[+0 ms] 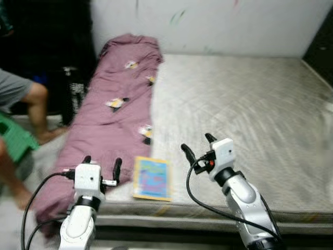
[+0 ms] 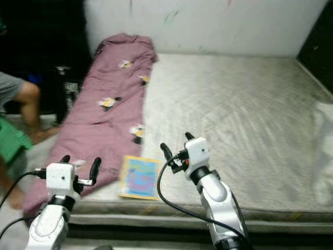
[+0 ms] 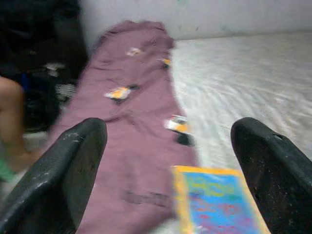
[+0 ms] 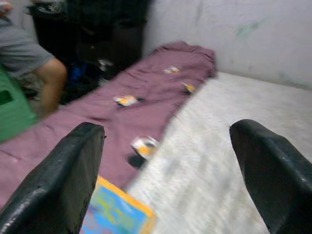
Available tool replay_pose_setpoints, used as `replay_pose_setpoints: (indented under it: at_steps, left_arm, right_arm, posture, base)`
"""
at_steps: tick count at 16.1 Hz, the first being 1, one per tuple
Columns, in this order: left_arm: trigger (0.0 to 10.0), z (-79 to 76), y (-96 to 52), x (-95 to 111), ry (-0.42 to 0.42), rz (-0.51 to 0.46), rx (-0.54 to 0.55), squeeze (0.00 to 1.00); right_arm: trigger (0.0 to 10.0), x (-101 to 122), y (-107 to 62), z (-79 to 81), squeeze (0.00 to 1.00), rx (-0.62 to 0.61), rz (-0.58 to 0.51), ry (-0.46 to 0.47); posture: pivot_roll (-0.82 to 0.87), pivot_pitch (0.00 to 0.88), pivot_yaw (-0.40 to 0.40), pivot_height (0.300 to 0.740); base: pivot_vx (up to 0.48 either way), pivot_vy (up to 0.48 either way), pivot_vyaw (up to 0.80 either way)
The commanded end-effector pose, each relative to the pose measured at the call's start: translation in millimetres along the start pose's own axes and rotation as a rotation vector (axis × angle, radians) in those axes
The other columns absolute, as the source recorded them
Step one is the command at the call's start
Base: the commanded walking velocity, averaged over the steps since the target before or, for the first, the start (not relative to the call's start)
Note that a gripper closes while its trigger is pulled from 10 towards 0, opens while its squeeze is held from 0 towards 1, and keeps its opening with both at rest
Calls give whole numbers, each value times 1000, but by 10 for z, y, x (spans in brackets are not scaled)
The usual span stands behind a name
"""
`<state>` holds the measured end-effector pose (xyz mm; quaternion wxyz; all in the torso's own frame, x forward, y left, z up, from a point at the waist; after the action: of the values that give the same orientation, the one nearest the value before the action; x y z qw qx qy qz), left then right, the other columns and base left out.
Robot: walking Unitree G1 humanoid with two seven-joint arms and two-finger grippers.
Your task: Clean up the room
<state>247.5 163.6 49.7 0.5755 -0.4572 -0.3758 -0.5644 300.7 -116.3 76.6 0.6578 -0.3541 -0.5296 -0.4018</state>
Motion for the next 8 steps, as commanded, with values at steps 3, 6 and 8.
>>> replay_pose_setpoints:
  at_steps: [3,6,8]
  left_arm:
    - [10000,-38,30,42,7,-16,-19,0]
    - [10000,-48,43,41,5,-17,-23,0]
    - [10000,-56,51,46,5,-18,-25,0]
  right_arm:
    - [10000,45,-10,-55,0,-17,-10,-12]
    - [10000,39,-25,-63,0,-19,-7,-17]
    - [10000,40,-25,-68,0,-20,-6,-17]
  posture:
    - [21,0,-4,740]
    - [18,0,-6,740]
    - [16,0,-6,740]
  base:
    - [0,-321,0]
    - [0,-322,0]
    - [0,-319,0]
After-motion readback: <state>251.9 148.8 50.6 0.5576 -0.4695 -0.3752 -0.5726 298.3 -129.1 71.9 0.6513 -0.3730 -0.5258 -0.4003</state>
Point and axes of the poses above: a point about 5 cm out from each wrist's last joint towards the gripper, its own y axis pointing out of the wrist towards the gripper, its own x axis along the axis of the wrist's last joint, z = x × y, the point moved 4 cm from there along y, pointing out of the wrist towards the gripper, and after that the axes turned 14 degrees about y, right-handed, at the moved point
